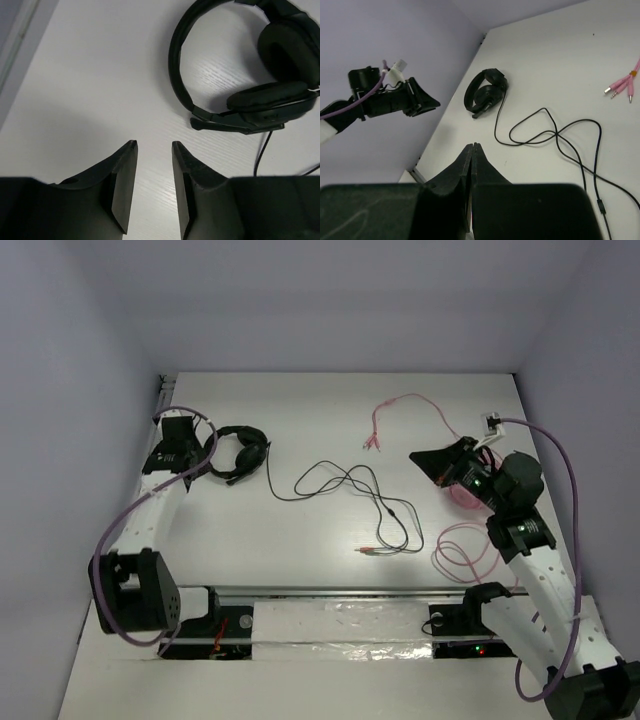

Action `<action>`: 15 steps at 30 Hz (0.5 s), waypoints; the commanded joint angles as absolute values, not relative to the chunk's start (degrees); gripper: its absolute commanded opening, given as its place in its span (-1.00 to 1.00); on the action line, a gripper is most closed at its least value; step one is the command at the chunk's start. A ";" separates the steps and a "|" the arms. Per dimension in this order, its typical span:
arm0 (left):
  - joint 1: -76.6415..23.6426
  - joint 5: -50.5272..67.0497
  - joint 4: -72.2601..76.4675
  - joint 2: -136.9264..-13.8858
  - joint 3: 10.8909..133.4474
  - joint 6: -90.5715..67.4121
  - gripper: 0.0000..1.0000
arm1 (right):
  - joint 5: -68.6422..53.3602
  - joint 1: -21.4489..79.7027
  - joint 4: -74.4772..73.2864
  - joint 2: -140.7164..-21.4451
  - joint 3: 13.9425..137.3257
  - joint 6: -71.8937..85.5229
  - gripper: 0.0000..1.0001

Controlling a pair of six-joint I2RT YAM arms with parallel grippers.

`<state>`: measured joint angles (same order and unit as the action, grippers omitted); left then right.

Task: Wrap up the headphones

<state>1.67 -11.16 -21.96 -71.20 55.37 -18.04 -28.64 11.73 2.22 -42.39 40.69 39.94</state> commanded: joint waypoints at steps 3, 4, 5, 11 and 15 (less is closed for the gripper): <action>2.02 -8.27 -17.32 -79.34 58.53 -17.75 -0.14 | -29.71 12.22 6.07 -41.92 39.81 39.99 -0.99; 2.02 -8.70 -16.53 -80.58 59.14 -17.93 -0.11 | -29.79 12.22 5.89 -42.18 39.99 39.38 -0.96; 2.02 -9.05 -15.91 -81.90 60.11 -17.84 -0.02 | -30.14 12.22 5.89 -42.62 40.08 39.20 -0.94; 2.55 -7.64 -13.71 -92.45 65.64 -15.56 0.12 | -31.02 12.22 7.12 -43.15 38.85 39.20 -0.72; 3.08 -9.40 -13.01 -99.82 68.73 -14.24 0.10 | -31.73 12.74 7.47 -44.21 38.94 39.11 -0.63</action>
